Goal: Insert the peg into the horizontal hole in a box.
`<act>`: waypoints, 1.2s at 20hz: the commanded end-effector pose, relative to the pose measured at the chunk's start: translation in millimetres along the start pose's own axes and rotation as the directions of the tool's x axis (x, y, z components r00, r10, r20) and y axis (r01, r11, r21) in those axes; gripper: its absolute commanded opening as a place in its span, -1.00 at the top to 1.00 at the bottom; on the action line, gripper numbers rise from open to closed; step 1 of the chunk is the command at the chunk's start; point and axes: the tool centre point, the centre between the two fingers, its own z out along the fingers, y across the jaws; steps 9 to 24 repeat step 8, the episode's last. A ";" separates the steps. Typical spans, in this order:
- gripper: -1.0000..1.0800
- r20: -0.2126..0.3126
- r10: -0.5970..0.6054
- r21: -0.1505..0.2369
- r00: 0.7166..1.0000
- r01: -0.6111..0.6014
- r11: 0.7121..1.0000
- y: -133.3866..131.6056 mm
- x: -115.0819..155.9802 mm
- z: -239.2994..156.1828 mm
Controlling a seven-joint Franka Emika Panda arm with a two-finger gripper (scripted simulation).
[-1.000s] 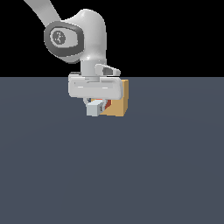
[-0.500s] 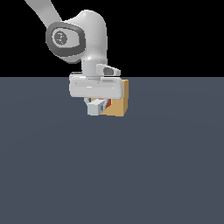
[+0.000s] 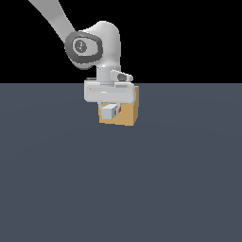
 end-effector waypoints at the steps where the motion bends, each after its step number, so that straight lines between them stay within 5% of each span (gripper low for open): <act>1: 1.00 -0.002 0.001 -0.003 1.000 -0.001 1.000 1.1 15.1 -1.8; 24: 1.00 -0.002 0.001 -0.004 1.000 -0.001 1.000 1.8 30.2 -2.1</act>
